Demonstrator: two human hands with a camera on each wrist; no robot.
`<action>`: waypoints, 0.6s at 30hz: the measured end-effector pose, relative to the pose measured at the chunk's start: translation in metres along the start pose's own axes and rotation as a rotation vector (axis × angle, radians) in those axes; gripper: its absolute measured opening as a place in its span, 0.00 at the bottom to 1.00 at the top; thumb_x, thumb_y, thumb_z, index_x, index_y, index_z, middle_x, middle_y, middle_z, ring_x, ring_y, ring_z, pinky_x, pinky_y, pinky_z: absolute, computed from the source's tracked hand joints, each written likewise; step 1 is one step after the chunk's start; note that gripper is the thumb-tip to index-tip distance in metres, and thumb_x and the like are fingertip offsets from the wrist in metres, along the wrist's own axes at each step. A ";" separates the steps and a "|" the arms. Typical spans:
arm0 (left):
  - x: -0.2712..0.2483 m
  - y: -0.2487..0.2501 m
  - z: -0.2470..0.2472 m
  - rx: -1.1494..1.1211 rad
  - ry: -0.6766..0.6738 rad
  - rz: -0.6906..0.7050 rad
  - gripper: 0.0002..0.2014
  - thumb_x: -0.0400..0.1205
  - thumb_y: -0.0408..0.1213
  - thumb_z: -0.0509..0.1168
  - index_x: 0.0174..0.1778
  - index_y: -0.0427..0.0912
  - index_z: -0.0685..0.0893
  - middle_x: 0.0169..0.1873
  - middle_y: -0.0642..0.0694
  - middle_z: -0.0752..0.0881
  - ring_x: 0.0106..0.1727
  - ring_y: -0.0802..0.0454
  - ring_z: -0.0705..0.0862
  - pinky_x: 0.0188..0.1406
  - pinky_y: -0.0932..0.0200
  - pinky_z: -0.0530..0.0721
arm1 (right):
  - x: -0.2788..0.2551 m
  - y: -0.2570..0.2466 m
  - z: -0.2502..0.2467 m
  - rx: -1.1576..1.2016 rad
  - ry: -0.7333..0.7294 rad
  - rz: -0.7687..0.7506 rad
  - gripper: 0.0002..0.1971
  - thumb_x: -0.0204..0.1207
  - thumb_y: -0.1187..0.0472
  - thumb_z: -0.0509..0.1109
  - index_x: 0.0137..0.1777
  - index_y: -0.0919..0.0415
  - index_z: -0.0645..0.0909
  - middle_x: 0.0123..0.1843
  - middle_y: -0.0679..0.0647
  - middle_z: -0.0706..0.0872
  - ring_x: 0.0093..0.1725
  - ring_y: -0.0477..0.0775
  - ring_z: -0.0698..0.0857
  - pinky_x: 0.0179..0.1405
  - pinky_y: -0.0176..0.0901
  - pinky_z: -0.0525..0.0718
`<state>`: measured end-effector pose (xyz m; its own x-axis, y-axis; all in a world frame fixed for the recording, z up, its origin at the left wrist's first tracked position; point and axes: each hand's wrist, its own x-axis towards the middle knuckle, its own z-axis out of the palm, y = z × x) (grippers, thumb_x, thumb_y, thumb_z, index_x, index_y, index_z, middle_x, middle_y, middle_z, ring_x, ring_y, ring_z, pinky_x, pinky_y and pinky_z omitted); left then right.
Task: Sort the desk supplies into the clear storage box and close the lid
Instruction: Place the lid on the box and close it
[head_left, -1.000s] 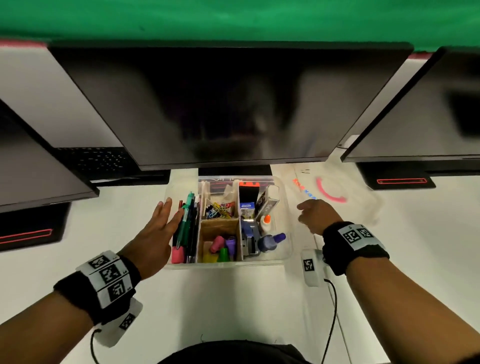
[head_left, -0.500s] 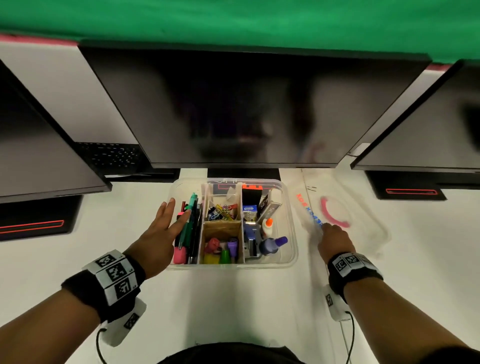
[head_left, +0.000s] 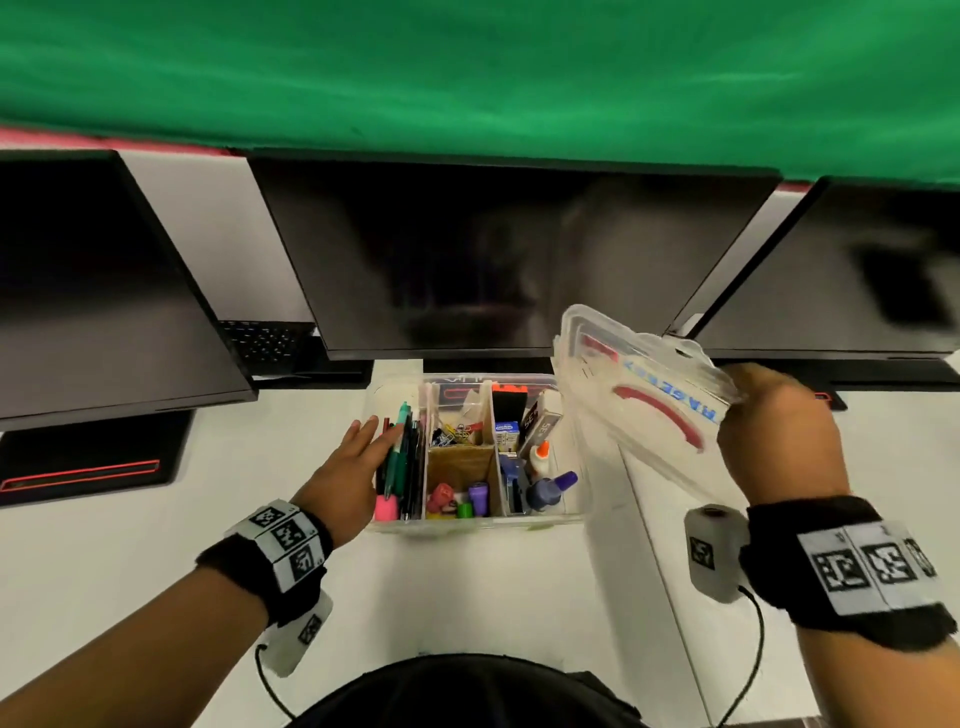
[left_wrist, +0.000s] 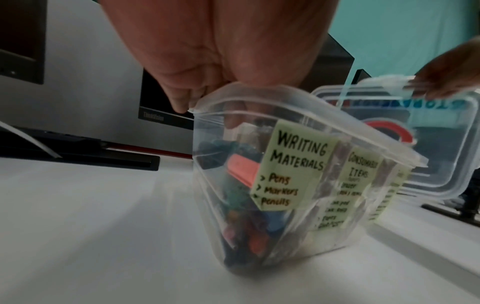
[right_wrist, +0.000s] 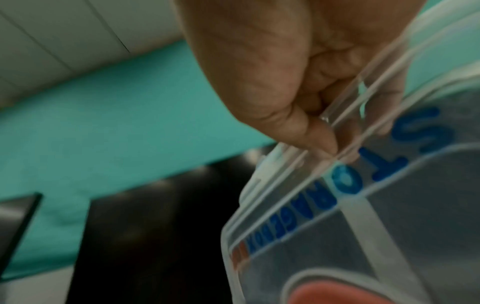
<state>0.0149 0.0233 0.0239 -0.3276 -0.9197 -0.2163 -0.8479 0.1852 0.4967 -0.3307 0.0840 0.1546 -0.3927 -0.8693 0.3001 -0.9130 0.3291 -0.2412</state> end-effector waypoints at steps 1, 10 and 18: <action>-0.001 -0.001 -0.002 -0.037 0.037 0.007 0.39 0.79 0.21 0.55 0.82 0.53 0.49 0.83 0.46 0.49 0.84 0.49 0.47 0.80 0.57 0.56 | -0.001 -0.010 -0.018 -0.010 0.055 -0.071 0.19 0.69 0.74 0.62 0.57 0.64 0.85 0.47 0.69 0.89 0.46 0.70 0.86 0.41 0.46 0.78; 0.012 0.012 -0.052 -0.416 0.309 0.068 0.33 0.81 0.42 0.64 0.81 0.49 0.56 0.79 0.48 0.66 0.79 0.52 0.65 0.77 0.53 0.65 | 0.012 -0.079 -0.049 0.243 -0.045 -0.314 0.16 0.75 0.73 0.65 0.59 0.59 0.85 0.50 0.60 0.90 0.51 0.62 0.86 0.47 0.37 0.73; 0.012 0.018 -0.061 -0.964 0.286 -0.027 0.06 0.85 0.34 0.57 0.52 0.49 0.77 0.43 0.45 0.81 0.41 0.51 0.83 0.43 0.58 0.83 | 0.048 -0.102 0.020 0.346 -0.338 -0.306 0.12 0.78 0.65 0.68 0.60 0.59 0.83 0.54 0.56 0.89 0.52 0.55 0.85 0.54 0.39 0.79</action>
<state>0.0210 -0.0055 0.0815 -0.0937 -0.9915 -0.0907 -0.1133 -0.0799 0.9903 -0.2545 0.0011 0.1750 -0.0069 -0.9944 0.1052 -0.8677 -0.0463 -0.4950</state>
